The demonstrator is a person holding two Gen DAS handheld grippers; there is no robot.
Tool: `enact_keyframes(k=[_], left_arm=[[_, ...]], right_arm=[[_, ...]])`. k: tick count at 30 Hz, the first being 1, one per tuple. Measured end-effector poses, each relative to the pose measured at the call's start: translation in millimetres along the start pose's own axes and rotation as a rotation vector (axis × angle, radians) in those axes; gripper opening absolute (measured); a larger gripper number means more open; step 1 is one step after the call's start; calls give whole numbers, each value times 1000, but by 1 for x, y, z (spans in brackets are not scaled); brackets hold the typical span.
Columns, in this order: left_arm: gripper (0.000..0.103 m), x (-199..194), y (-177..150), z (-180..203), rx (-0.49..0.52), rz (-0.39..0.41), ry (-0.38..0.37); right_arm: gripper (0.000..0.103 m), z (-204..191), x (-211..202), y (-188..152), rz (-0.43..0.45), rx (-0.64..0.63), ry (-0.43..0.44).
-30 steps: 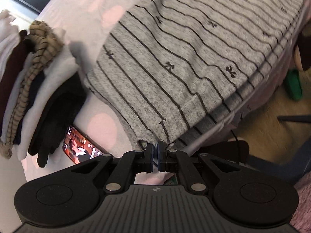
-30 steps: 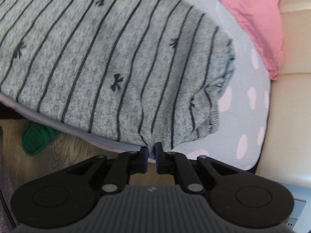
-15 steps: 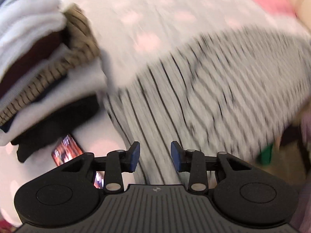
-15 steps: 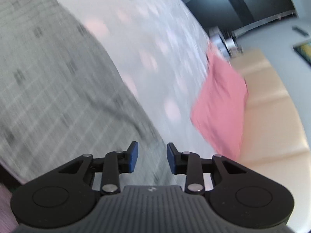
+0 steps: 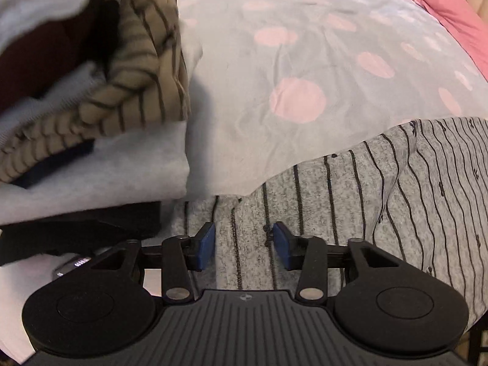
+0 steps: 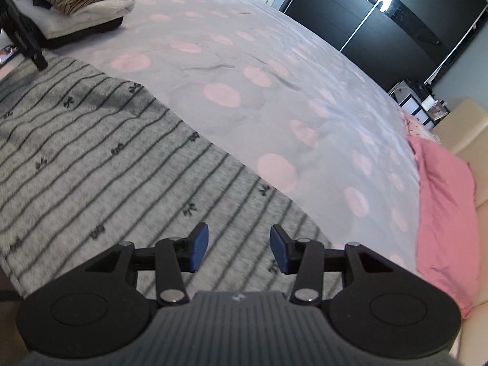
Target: Fold clothes
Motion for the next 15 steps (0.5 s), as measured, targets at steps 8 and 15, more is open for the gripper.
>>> enact_keyframes(k=[8,15], left_arm=[[3,-49,-4,18,58,203,-73],[3,-99,-35,87,315,367,-250]], right_arm=[[49,4,23,2,-17,-9,39],[49,-2,27,-1,-36,-24,63]])
Point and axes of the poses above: each gripper's, at about its wrist camera, not at the fingertips, and x roughly the way its jaws point, z to its right, y to its top, the point moved 6 cm from there along x, roughly the way its jaws point, and after that the axes turned 14 degrees about y, right-handed, at the moved point
